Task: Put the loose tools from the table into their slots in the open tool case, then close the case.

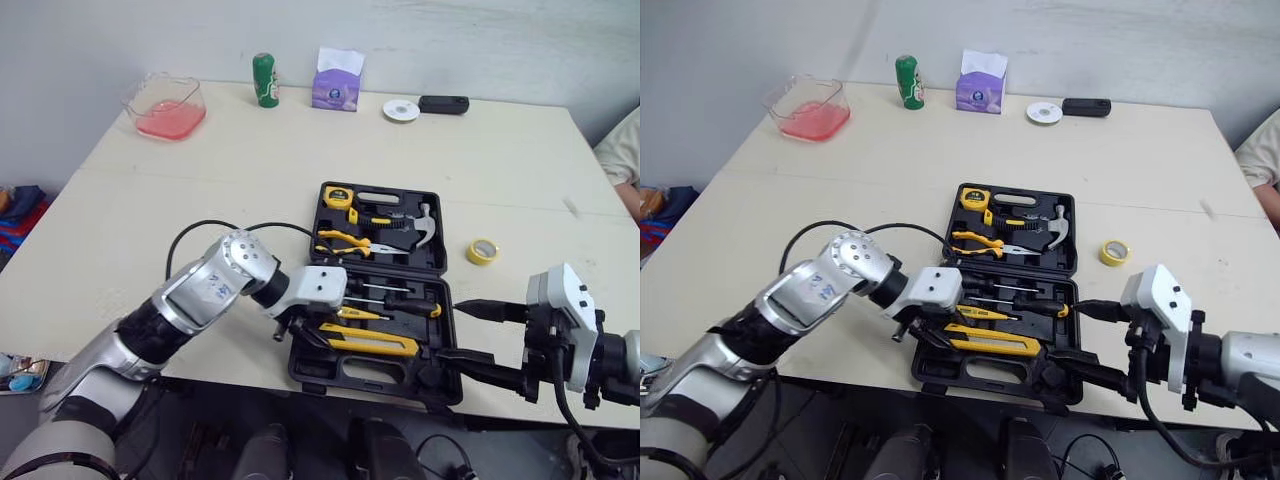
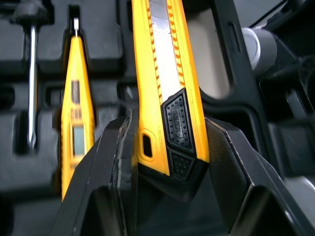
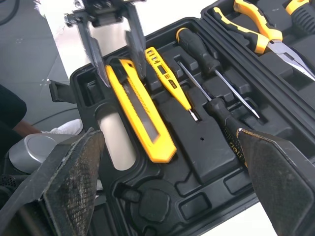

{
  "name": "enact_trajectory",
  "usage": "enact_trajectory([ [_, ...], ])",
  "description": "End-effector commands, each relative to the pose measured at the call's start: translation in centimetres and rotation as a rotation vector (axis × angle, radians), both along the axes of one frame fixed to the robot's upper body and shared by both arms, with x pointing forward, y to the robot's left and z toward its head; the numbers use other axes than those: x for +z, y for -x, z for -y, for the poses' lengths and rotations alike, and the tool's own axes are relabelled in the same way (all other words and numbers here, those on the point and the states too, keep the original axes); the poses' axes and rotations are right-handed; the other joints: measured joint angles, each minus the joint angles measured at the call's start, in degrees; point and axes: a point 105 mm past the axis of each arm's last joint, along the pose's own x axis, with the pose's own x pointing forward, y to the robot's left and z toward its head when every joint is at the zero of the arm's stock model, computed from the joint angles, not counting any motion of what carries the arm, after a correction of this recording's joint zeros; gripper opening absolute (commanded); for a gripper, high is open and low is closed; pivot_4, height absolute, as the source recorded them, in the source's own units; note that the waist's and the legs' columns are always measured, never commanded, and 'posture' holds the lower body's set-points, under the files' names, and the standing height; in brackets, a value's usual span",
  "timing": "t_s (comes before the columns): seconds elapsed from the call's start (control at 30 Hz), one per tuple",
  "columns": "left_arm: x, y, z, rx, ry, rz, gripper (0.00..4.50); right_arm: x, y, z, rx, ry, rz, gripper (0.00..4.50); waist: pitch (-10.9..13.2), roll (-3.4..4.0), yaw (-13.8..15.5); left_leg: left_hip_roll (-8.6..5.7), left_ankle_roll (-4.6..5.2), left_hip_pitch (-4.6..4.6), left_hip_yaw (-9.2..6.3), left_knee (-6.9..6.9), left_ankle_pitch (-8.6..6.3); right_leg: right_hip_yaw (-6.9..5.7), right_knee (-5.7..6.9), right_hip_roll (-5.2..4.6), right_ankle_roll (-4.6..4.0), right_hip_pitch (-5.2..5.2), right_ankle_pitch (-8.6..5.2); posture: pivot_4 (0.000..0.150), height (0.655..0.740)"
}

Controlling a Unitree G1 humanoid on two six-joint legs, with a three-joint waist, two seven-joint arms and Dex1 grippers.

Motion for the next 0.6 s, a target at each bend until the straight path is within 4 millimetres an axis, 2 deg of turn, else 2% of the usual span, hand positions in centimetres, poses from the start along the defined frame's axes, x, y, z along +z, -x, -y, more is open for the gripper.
enact_trajectory([
  [0.03,-0.1,-0.3,0.6,-0.007,-0.012,0.022,1.56,0.7,0.4,-0.2,-0.002,-0.001,0.041,4.50,0.00,0.00,-0.01,0.00,0.00,0.00,0.00,0.00,0.00,0.00,0.00,0.00,0.00,0.00,0.00,0.150,0.7400],
  [0.23,-0.4,-0.1,0.9,-0.018,-0.018,-0.004,1.56,0.5,0.3,0.0,-0.018,0.001,0.041,4.50,0.00,0.00,-0.04,0.00,-0.01,0.04,0.00,0.02,0.01,0.01,0.03,0.00,0.00,0.01,0.00,0.150,0.7400],
  [0.3,-0.2,0.2,1.1,-0.011,0.005,-0.036,2.59,0.4,0.3,0.1,-0.025,0.004,0.040,4.50,0.00,0.00,0.00,0.00,-0.01,0.04,-0.01,0.02,0.01,0.01,0.03,-0.01,0.00,0.02,0.00,0.150,0.7400],
  [0.33,-0.1,0.3,1.1,-0.008,0.012,-0.048,2.89,0.4,0.4,0.2,-0.026,0.005,0.040,4.50,0.00,0.00,0.00,0.00,-0.01,0.04,-0.01,0.02,0.00,0.01,0.02,-0.01,0.00,0.02,0.00,0.150,0.7400],
  [0.43,0.6,-0.8,1.0,0.040,0.031,0.017,4.33,0.5,0.5,0.3,-0.024,0.011,0.037,4.50,0.00,0.00,-0.02,0.00,-0.01,0.03,-0.01,0.02,0.00,0.01,0.01,-0.01,0.00,0.01,0.00,0.150,0.7400],
  [0.5,1.7,-0.6,0.8,0.032,0.086,0.001,4.42,0.6,0.5,0.4,-0.026,0.014,0.037,4.50,0.00,0.00,-0.04,0.00,-0.01,0.04,-0.02,0.03,0.00,0.00,0.02,-0.01,0.00,0.03,0.00,0.150,0.7400],
  [0.6,3.4,0.2,1.1,-0.041,0.279,0.002,4.42,0.6,0.6,0.4,-0.025,0.014,0.037,4.50,-0.01,0.01,-0.16,0.02,-0.01,0.04,-0.03,0.03,0.01,0.00,0.03,-0.01,0.00,0.02,0.00,0.150,0.7400],
])
